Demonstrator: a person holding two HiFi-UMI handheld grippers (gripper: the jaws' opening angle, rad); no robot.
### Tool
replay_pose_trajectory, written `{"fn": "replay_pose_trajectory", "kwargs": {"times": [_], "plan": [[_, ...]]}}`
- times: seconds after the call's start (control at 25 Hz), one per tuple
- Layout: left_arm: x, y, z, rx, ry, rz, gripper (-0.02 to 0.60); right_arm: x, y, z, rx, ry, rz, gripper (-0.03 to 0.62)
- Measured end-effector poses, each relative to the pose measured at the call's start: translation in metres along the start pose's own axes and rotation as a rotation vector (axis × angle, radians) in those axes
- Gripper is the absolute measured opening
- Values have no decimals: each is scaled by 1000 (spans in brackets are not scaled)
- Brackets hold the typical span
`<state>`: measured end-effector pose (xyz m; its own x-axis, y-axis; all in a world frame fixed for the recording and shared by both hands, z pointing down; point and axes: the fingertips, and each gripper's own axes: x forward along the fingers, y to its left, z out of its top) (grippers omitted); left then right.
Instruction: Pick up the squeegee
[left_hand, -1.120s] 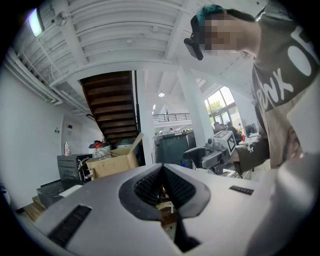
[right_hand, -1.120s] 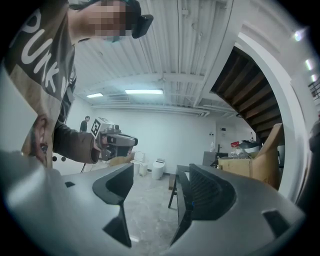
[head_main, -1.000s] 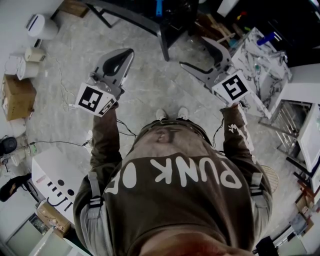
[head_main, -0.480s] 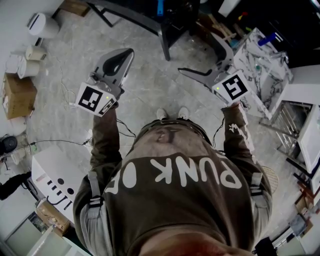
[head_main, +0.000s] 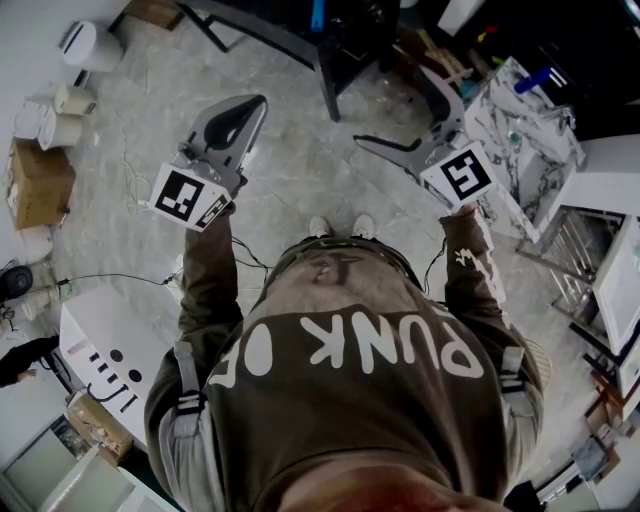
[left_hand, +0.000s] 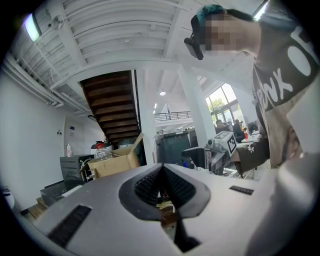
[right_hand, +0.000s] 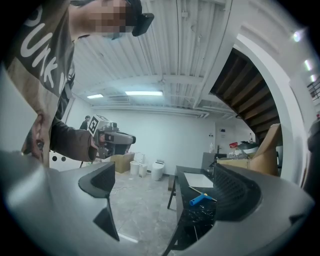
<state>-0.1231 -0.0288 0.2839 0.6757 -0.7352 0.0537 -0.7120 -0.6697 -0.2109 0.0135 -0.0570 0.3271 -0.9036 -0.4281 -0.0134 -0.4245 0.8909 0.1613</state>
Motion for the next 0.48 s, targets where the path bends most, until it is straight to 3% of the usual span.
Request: {"fn": "replay_pose_trajectory", "kwargs": {"times": [0.48], "plan": [[26, -39, 4, 7, 29, 23, 3, -39, -20, -5, 3, -17, 3, 595]]}}
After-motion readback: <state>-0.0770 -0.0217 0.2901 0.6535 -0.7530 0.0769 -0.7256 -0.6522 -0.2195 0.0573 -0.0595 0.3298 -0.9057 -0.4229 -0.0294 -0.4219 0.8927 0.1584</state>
